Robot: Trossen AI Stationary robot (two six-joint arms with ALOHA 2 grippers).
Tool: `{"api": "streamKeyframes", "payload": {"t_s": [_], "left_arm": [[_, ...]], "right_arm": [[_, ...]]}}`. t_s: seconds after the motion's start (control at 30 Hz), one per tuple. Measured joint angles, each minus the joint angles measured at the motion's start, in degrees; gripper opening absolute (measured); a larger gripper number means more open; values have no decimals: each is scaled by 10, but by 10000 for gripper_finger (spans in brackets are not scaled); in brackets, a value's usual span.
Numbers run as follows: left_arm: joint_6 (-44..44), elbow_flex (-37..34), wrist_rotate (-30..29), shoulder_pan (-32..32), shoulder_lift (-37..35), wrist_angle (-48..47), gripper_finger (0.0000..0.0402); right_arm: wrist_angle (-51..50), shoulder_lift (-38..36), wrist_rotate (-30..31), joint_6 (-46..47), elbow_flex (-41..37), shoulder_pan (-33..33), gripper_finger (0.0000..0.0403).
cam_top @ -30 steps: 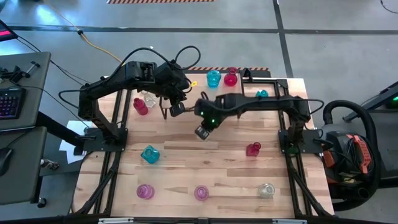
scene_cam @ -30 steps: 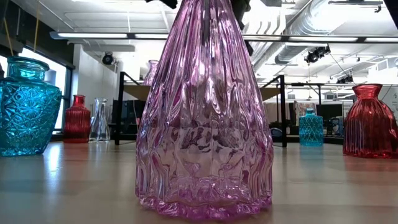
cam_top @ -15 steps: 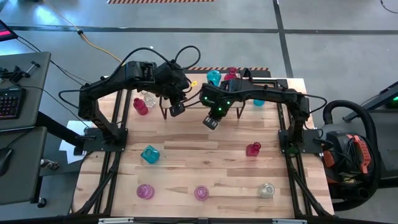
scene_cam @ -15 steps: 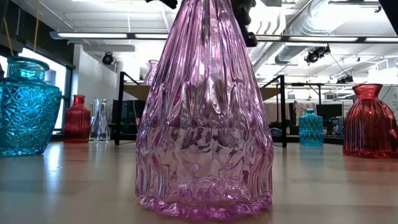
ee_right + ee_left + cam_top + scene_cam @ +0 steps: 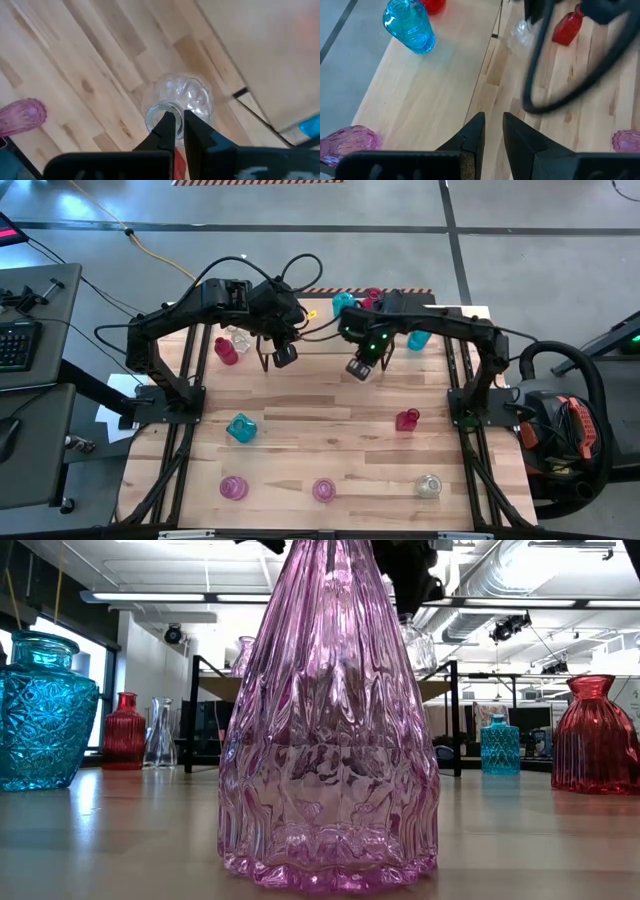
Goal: Sort vases onto shelf
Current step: Put the middle transparent vase on the shelf
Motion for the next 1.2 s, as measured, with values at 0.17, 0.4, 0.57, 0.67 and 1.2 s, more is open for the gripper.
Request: {"api": "streamKeyframes", "payload": {"t_s": [0.17,0.4,0.57,0.67,1.2], "left_arm": [[0,0,0,0,0,0,58],[0,0,0,0,0,0,58],[0,0,0,0,0,0,58],[0,0,0,0,0,0,58],[0,0,0,0,0,0,58]], "right_arm": [[-2,-13,-5,-14,0,-36,0],[46,-15,-65,-38,0,-76,0],[103,-15,-92,-40,0,-96,0],[140,-15,-99,-39,0,-105,0],[363,2,-106,8,0,-145,0]]}}
